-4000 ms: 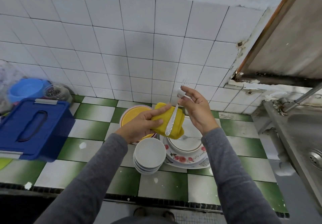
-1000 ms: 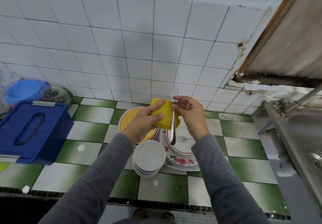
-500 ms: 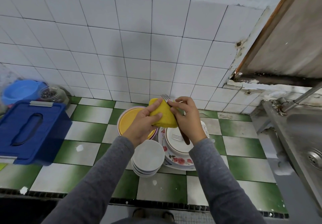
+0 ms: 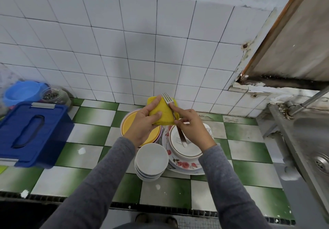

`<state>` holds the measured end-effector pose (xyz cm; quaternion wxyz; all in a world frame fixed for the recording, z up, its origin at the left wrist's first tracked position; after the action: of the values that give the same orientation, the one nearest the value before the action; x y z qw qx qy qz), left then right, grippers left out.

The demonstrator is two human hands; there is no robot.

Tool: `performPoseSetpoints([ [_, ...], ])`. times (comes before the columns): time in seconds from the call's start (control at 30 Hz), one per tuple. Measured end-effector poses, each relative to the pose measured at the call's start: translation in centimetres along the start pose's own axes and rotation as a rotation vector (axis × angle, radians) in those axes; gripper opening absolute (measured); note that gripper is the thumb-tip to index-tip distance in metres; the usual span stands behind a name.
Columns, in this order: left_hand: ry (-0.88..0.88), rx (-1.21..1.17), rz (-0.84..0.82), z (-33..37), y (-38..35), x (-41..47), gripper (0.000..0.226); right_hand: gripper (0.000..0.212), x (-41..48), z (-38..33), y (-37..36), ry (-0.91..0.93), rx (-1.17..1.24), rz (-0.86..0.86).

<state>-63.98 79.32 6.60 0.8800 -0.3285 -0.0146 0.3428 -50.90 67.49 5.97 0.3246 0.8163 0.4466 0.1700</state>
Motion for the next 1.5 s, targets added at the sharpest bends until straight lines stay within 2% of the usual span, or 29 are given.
performPoseSetpoints([
  [0.13,0.006,-0.010,-0.010,0.3,0.1,0.2,0.054,0.068,-0.1,0.3,0.0,-0.001,0.028,-0.011],
  [0.4,0.006,-0.188,-0.011,1.0,0.3,0.4,0.050,0.063,-0.6,0.5,1.7,0.044,0.165,-0.107],
  [0.53,0.013,-0.160,-0.041,0.8,0.0,0.2,0.052,0.071,-0.4,0.4,1.6,0.050,0.144,-0.097],
  [0.77,-0.035,-0.169,-0.017,1.4,0.2,0.3,0.052,0.059,-0.9,0.3,2.0,0.043,0.236,-0.130],
  [0.97,-0.026,-0.021,-0.069,1.0,-0.1,-0.1,0.053,0.059,-0.5,-0.1,1.9,0.064,0.215,-0.103],
  [1.13,-0.057,-0.138,-0.042,1.6,0.0,0.1,0.053,0.057,-0.9,-0.3,2.1,0.063,0.264,-0.129],
  [1.33,-0.050,-0.006,-0.095,1.2,0.0,-0.4,0.054,0.057,-0.5,-0.6,2.0,0.063,0.254,-0.132],
  [1.5,-0.094,-0.086,-0.024,1.6,0.3,-0.2,0.053,0.058,-0.8,-0.4,1.9,0.080,0.242,-0.128],
])
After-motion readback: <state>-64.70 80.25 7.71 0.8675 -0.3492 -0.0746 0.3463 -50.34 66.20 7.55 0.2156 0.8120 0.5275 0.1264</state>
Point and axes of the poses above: each hand's wrist, its own x-axis towards the middle knuckle, its own y-axis out of the back of the hand, z = x × y, the point moved 1 cm from there along x, towards the middle knuckle, and after that the axes turned 15 degrees about -x, right-handed, at the moved point
